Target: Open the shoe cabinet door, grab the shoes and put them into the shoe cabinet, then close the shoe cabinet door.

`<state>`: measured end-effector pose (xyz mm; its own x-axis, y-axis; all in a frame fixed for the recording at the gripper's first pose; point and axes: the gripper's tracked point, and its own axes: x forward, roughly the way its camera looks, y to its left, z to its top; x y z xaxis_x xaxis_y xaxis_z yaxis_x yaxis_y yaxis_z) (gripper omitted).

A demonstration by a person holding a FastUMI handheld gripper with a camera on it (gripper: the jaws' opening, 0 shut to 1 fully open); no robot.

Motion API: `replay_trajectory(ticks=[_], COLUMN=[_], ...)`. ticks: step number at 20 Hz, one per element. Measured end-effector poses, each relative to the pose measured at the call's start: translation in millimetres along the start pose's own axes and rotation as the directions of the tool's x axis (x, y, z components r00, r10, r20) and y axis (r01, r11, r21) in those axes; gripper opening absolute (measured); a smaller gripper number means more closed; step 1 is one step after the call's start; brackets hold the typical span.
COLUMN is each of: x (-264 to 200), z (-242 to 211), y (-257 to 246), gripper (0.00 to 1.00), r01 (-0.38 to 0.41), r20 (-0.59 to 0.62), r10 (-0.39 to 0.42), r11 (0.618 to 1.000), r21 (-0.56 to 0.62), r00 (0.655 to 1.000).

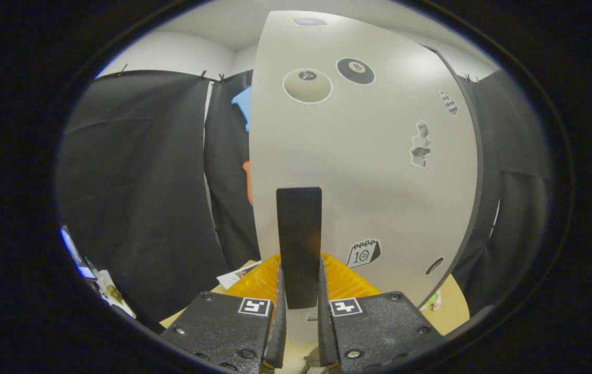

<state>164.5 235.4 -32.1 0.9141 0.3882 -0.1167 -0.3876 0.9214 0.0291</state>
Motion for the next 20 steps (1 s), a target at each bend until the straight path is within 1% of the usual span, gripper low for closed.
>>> replay_trajectory(ticks=[4, 6, 8, 11, 17, 20], x=[-46.3, -62.0, -83.4, -112.1, -155.1, -172.8], z=[-9.4, -13.7, -15.4, -17.9, -25.3, -29.4], y=[-15.2, -21.3, -35.5, -52.4, -91.0, -116.3], gripper=[0.28, 0.28, 0.28, 0.27, 0.25, 0.23], r01=[0.02, 0.025, 0.029, 0.055, 0.089, 0.087], r20=[0.006, 0.005, 0.003, 0.001, 0.004, 0.009], r10=[-0.02, -0.025, -0.029, -0.055, -0.089, -0.088], r11=[1.0, 0.999, 0.999, 0.998, 0.995, 0.993], r21=[0.003, 0.025, 0.044, 0.04, 0.045, 0.084], r00=[1.0, 1.0, 1.0, 0.998, 0.996, 0.996])
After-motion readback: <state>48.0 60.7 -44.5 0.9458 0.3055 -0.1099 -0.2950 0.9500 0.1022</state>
